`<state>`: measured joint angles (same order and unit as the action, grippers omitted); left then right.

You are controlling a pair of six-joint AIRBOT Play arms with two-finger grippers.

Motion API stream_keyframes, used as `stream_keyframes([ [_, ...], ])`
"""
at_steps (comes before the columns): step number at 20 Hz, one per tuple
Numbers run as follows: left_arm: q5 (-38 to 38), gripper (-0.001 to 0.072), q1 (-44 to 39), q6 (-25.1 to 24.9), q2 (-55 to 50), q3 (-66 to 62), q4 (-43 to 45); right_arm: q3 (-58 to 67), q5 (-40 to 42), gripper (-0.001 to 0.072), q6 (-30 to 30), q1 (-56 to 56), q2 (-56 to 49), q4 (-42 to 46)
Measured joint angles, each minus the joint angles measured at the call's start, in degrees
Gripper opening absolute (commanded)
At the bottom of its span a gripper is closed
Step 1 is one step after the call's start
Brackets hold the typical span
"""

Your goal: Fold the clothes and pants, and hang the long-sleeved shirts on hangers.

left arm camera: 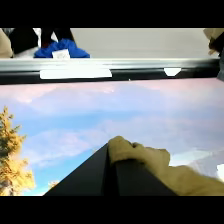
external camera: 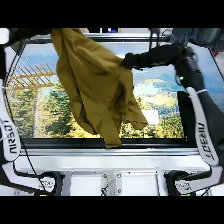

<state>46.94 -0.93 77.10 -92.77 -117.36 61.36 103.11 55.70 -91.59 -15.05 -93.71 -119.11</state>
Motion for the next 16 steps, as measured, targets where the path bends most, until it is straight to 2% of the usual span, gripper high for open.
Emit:
stream_keyframes([
  [4,-1.22,0.0018,-2.80,-3.58,0.20,-2.60,0.07,1.90,-5.31,0.0654,-4.39,3.26,-1.38,1.09],
  [7,1.18,0.0018,-7.72,-5.49,6.80,0.04,0.09,3.43,-6.67,0.0653,-9.27,6.64,3.56,3.45],
  [10,7.78,0.0018,-17.18,-6.99,14.95,8.09,0.11,4.02,-4.48,0.0652,-11.65,9.16,11.17,10.36],
  [13,13.16,0.0019,-30.12,-7.69,21.05,19.30,0.17,4.24,0.02,0.0652,-11.23,10.19,18.73,19.71],
  [14,14.21,0.0097,-34.91,-7.78,22.56,23.63,0.22,4.26,1.66,0.0652,-10.43,10.36,20.72,22.38],
  [15,14.73,0.0543,-38.86,-7.76,23.50,27.32,0.22,4.28,3.50,0.0653,-9.62,10.49,22.69,24.98],
  [16,14.95,0.0690,-42.71,-7.58,24.26,31.08,0.42,4.28,4.79,0.0652,-9.16,10.58,24.02,26.64],
])
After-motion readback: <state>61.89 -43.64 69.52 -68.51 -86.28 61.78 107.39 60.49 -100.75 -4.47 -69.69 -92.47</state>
